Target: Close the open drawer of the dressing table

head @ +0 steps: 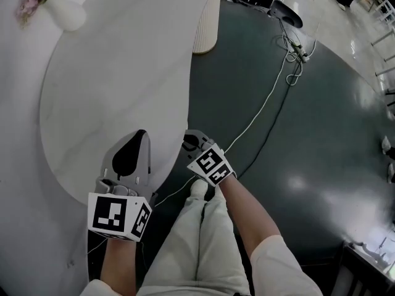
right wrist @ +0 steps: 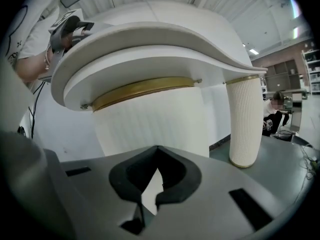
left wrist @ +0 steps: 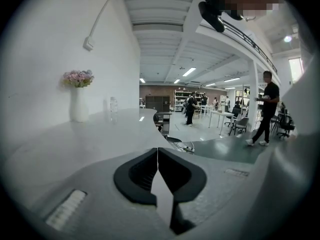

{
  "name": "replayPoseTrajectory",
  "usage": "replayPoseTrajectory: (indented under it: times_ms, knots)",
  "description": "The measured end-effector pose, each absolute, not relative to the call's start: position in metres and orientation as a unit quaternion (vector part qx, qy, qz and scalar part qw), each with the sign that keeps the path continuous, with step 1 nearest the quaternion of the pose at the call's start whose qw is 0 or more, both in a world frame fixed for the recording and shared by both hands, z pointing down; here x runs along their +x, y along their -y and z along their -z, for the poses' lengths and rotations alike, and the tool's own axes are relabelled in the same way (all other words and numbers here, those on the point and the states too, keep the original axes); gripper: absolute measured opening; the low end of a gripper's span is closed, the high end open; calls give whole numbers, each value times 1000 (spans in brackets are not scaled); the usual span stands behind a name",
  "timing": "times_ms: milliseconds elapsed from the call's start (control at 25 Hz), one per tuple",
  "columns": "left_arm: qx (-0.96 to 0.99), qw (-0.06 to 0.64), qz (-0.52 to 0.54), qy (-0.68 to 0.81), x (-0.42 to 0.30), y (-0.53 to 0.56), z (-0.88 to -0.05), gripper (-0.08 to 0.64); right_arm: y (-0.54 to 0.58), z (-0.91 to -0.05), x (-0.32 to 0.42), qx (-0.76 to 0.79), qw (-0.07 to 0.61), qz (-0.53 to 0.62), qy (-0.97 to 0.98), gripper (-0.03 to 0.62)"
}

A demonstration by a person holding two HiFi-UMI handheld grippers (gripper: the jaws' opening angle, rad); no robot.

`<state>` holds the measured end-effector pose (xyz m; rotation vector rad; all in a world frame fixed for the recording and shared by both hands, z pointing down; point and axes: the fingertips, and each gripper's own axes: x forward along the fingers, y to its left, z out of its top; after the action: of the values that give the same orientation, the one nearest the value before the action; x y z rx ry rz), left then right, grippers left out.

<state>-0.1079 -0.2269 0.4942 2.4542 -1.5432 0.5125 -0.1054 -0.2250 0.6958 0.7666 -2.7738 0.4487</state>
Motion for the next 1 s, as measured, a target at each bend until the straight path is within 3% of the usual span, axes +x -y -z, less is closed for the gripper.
replayPoseTrajectory:
  times_ms: [280,1000]
  knots:
    - [834,88,-174,516,-113,234,-498,18,231,-695,-118,249,66,-161,953,-3]
    - [850,80,-155,497,-93,238,-475,18,207,-647,-79,262,121,-155,945,-3]
